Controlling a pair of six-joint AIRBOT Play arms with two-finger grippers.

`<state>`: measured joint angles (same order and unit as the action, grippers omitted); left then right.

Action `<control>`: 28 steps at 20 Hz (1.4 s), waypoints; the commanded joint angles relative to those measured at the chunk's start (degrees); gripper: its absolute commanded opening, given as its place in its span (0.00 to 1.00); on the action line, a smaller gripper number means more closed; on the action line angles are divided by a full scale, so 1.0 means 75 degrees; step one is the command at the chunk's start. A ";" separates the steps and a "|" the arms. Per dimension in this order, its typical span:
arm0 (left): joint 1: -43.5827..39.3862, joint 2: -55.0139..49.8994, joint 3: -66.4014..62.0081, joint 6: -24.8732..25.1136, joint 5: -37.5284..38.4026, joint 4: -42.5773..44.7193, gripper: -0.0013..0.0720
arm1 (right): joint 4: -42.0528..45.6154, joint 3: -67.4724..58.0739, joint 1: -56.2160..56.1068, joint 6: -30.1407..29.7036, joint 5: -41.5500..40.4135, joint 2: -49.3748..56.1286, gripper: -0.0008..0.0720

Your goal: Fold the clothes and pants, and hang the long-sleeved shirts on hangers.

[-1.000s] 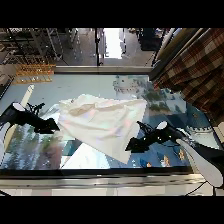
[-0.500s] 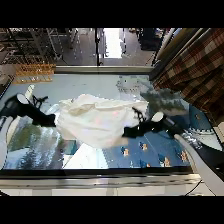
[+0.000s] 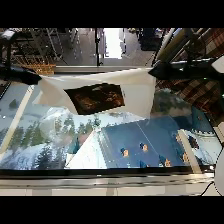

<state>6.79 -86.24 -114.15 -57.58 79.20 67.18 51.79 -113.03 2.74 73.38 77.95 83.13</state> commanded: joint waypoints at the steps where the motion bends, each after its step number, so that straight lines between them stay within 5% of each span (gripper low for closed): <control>1: -0.0446 0.0478 0.1416 0.1740 0.2043 0.0055 0.02 | 0.1075 0.0291 0.0420 -0.0801 0.2582 -0.0154 0.03; 4: -0.1049 0.0431 0.3281 0.1629 0.3197 0.0090 0.02 | 0.1341 0.2553 0.0423 -0.0959 0.3459 -0.0242 0.03; 8: -0.1926 0.0385 0.6216 0.0959 0.3206 -0.0052 0.05 | 0.1880 0.5916 0.0423 -0.1172 0.2882 -0.0478 0.03; 10: -0.2224 0.0376 0.7096 0.0216 0.2605 0.0382 0.45 | 0.2396 0.6895 0.0425 -0.1119 0.1877 -0.0472 0.03; 12: -0.2072 0.0452 0.7204 -0.1128 0.2209 0.1364 0.46 | 0.2559 0.7402 0.0440 -0.0953 0.0953 -0.0463 0.03; 15: -0.0705 0.1105 0.7219 -0.1740 0.0079 0.0300 0.46 | 0.2384 0.7554 0.0437 -0.0880 0.0393 -0.0466 0.03; 19: 0.1329 0.1221 0.7222 -0.2127 -0.1923 -0.1116 0.71 | 0.2183 0.7554 0.0437 -0.0883 0.0353 -0.0466 0.03; 28: 0.1996 -0.0376 0.7219 -0.1256 -0.1859 -0.1227 0.66 | 0.1894 0.7554 0.0437 -0.0886 0.0233 -0.0466 0.03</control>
<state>20.95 -86.35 -60.03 -69.65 65.89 58.81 66.52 -56.42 5.98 66.85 80.05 79.66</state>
